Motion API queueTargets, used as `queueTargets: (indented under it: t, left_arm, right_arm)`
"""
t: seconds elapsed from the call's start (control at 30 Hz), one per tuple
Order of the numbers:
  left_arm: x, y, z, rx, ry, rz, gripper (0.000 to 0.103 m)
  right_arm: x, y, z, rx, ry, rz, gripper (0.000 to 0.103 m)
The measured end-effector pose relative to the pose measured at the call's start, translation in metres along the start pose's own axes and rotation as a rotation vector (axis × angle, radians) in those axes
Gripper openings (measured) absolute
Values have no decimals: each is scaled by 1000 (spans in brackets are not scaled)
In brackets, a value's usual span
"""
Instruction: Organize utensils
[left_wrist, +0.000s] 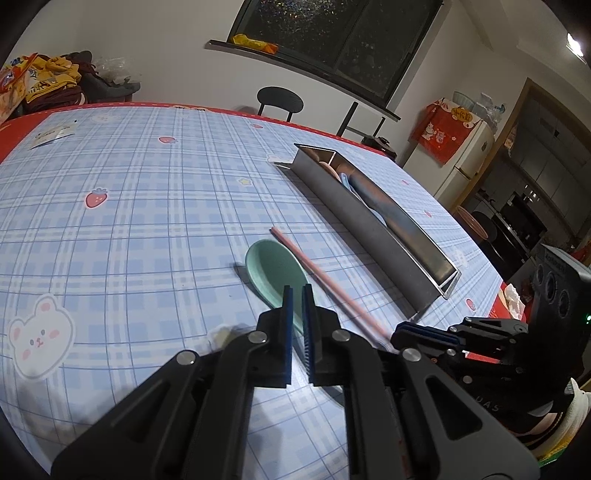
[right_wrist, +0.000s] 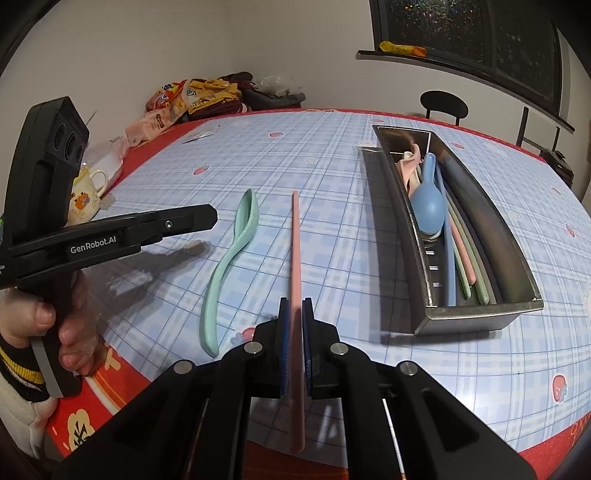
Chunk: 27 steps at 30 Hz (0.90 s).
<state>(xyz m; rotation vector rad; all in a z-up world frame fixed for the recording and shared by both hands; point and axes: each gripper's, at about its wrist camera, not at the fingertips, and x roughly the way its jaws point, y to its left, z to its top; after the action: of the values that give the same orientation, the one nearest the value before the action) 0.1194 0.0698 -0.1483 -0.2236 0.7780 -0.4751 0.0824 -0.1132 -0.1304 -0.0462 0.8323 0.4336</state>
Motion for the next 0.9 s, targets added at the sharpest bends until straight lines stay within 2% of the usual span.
queueTargets:
  t: [0.07,0.2,0.37,0.67,0.9]
  left_arm:
    - [-1,1,0,-2,1,-1,9]
    - [-1,3,0,-4,3,-1,9]
    - [1,3,0,-7,16,-9,9]
    - [3,3,0,-9,29,-13,10]
    - [13,-1,2,4,75,-3,10]
  right_arm:
    - [2,2,0,-7,11,-6,9]
    - [7,5,1,-25,33,-26,20]
    - [14,7,2,-30,68,-89,29]
    - [5,-3,2,16,24,-112,29]
    - [16,-1,9,-1,58,-173,29]
